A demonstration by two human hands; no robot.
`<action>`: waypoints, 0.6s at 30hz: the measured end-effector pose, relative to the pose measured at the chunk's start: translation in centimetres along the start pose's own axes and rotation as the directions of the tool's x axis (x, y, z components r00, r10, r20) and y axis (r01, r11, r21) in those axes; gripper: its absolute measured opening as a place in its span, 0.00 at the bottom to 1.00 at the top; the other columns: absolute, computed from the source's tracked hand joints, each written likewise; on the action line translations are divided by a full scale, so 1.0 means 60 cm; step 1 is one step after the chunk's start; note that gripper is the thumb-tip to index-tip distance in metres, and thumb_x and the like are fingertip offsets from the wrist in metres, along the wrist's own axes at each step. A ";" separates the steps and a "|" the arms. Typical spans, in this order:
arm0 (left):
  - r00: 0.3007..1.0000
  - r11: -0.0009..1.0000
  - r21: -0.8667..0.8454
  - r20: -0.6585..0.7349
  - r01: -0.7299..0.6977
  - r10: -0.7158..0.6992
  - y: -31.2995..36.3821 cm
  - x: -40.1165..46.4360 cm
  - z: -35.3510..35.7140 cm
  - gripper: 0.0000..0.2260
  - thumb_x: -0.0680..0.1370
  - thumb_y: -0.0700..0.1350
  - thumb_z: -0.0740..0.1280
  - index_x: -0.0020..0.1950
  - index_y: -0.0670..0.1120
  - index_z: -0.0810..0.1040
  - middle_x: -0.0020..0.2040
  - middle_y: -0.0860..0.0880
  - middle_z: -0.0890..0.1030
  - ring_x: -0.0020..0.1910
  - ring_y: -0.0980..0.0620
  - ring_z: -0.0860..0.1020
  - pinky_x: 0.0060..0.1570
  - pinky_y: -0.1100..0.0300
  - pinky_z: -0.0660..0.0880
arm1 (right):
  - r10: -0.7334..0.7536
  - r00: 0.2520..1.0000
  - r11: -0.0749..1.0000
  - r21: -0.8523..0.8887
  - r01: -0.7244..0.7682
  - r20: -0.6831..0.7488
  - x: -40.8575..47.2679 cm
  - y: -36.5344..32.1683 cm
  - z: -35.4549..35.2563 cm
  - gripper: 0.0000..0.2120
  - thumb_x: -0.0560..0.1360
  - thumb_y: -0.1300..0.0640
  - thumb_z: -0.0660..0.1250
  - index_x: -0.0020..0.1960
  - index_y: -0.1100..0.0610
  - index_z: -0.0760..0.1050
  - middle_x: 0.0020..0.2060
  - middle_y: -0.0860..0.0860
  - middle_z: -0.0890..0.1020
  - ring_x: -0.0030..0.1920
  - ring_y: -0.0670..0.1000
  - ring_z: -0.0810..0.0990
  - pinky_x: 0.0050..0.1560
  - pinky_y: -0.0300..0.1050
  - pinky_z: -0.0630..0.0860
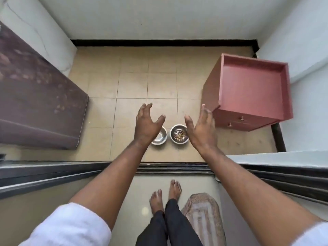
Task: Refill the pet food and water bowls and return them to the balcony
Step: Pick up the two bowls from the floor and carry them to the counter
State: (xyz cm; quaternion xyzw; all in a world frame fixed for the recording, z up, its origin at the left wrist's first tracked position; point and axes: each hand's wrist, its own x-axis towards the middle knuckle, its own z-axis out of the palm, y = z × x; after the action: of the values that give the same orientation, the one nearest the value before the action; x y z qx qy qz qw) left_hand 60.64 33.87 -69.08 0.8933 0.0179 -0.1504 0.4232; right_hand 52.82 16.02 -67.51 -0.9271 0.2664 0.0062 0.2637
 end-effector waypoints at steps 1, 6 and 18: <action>0.999 1.000 0.002 0.009 0.030 -0.030 -0.024 0.019 0.019 0.30 0.78 0.53 0.71 0.78 0.47 0.67 0.81 0.45 0.62 0.81 0.48 0.58 0.75 0.59 0.55 | 0.021 1.000 1.000 -0.005 -0.021 0.015 0.015 0.017 0.029 0.38 0.83 0.35 0.56 0.83 0.57 0.52 0.79 0.59 0.62 0.79 0.59 0.61 0.72 0.56 0.67; 0.985 0.986 0.040 0.040 0.164 -0.165 -0.156 0.103 0.128 0.30 0.78 0.53 0.71 0.77 0.46 0.67 0.80 0.44 0.64 0.79 0.46 0.61 0.77 0.51 0.61 | 0.121 0.987 0.992 -0.051 -0.116 0.103 0.072 0.112 0.190 0.38 0.82 0.36 0.57 0.82 0.58 0.55 0.78 0.59 0.65 0.76 0.61 0.65 0.66 0.57 0.72; 0.905 0.907 0.105 0.089 0.407 -0.416 -0.501 0.224 0.395 0.34 0.76 0.54 0.71 0.79 0.45 0.65 0.79 0.42 0.64 0.76 0.41 0.65 0.75 0.50 0.64 | 0.353 0.893 0.934 -0.057 -0.352 0.280 0.155 0.310 0.584 0.37 0.81 0.37 0.61 0.80 0.59 0.57 0.73 0.61 0.69 0.70 0.63 0.71 0.62 0.57 0.74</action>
State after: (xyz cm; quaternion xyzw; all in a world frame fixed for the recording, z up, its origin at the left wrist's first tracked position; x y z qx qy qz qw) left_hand 62.66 33.83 -109.63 0.8766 0.1767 -0.2858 0.3444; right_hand 56.08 15.32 -108.10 -0.8534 0.3890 0.1881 0.2917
